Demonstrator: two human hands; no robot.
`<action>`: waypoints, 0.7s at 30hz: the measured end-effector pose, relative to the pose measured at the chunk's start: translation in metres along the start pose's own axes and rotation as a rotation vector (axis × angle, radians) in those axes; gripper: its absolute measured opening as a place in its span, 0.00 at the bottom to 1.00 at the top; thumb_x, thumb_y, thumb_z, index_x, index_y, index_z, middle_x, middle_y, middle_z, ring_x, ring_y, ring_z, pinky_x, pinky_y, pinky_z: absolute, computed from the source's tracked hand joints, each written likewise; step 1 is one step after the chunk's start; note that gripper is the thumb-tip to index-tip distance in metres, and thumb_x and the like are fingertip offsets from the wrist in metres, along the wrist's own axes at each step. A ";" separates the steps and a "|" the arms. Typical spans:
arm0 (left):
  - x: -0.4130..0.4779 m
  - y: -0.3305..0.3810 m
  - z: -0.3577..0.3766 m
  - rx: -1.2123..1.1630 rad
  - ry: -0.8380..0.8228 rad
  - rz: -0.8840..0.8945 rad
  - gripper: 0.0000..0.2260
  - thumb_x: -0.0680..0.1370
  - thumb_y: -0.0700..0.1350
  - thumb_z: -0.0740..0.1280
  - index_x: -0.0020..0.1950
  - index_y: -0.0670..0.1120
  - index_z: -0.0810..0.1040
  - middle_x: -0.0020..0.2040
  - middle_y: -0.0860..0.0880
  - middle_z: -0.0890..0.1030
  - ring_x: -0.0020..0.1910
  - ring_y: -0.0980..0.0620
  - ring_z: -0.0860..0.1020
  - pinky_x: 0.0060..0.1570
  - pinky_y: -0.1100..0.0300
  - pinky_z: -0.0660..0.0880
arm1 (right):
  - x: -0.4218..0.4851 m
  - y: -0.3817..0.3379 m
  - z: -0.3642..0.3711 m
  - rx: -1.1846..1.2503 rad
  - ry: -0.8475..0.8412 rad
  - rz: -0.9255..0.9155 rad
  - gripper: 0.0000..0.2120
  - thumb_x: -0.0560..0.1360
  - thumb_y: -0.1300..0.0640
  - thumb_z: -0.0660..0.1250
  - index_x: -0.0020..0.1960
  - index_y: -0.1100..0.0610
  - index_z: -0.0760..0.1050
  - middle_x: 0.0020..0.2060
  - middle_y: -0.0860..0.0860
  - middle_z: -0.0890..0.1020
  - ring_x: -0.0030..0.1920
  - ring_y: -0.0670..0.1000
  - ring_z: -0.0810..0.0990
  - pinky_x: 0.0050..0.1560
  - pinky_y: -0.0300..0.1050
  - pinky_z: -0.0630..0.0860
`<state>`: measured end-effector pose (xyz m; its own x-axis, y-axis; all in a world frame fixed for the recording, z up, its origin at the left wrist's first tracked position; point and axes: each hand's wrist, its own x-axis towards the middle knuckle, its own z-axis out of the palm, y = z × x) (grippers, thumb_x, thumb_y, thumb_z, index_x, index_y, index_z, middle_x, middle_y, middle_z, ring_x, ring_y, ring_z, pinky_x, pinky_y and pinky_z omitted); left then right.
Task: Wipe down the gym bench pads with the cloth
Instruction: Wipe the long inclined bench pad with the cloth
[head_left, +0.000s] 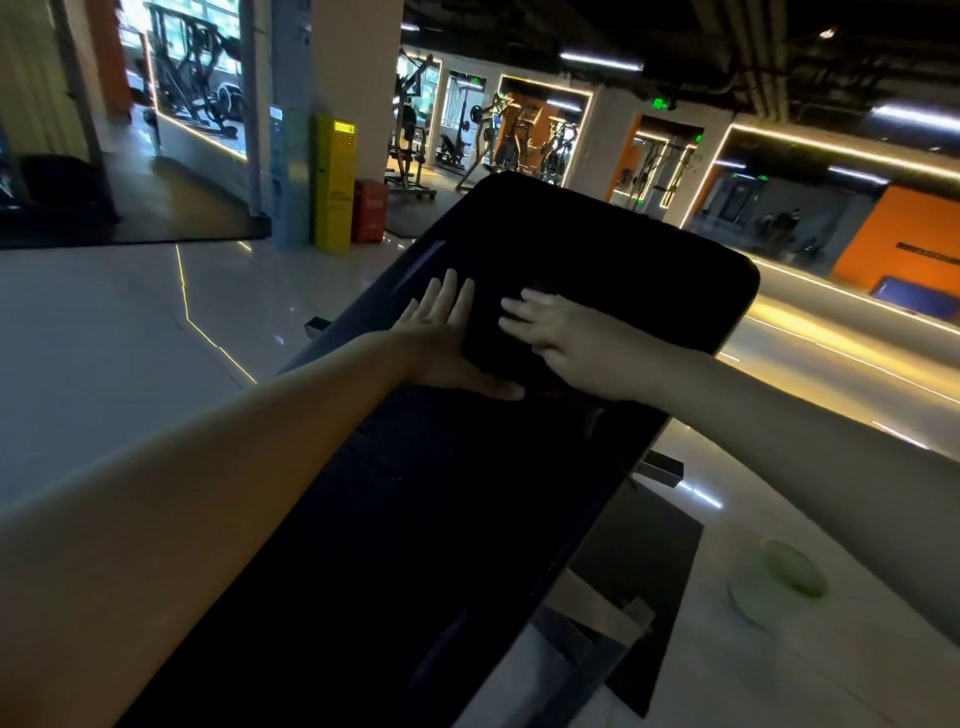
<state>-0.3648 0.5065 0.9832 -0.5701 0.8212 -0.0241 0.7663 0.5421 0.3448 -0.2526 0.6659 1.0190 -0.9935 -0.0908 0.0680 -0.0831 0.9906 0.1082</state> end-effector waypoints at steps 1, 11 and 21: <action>0.000 -0.001 0.001 -0.003 0.001 0.006 0.67 0.54 0.77 0.61 0.78 0.46 0.29 0.77 0.47 0.27 0.76 0.48 0.29 0.76 0.50 0.35 | 0.002 0.002 -0.001 0.003 0.007 -0.003 0.23 0.81 0.66 0.56 0.76 0.59 0.62 0.78 0.53 0.57 0.78 0.51 0.49 0.77 0.45 0.46; 0.006 -0.006 0.012 -0.085 0.068 0.008 0.69 0.51 0.77 0.63 0.79 0.49 0.30 0.77 0.48 0.28 0.77 0.47 0.31 0.76 0.47 0.36 | 0.111 0.030 -0.028 -0.150 0.207 0.273 0.25 0.82 0.66 0.52 0.78 0.59 0.56 0.79 0.55 0.54 0.78 0.55 0.49 0.77 0.47 0.50; -0.005 -0.008 0.025 -0.127 0.134 -0.084 0.62 0.58 0.80 0.62 0.79 0.55 0.32 0.78 0.51 0.30 0.78 0.49 0.32 0.75 0.39 0.37 | 0.124 0.006 -0.029 -0.172 0.156 0.314 0.25 0.82 0.64 0.53 0.78 0.59 0.55 0.78 0.56 0.55 0.78 0.57 0.49 0.77 0.51 0.50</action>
<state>-0.3609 0.5029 0.9572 -0.6715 0.7382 0.0648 0.6757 0.5740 0.4626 -0.3739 0.6579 1.0572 -0.9438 0.1871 0.2726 0.2508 0.9424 0.2215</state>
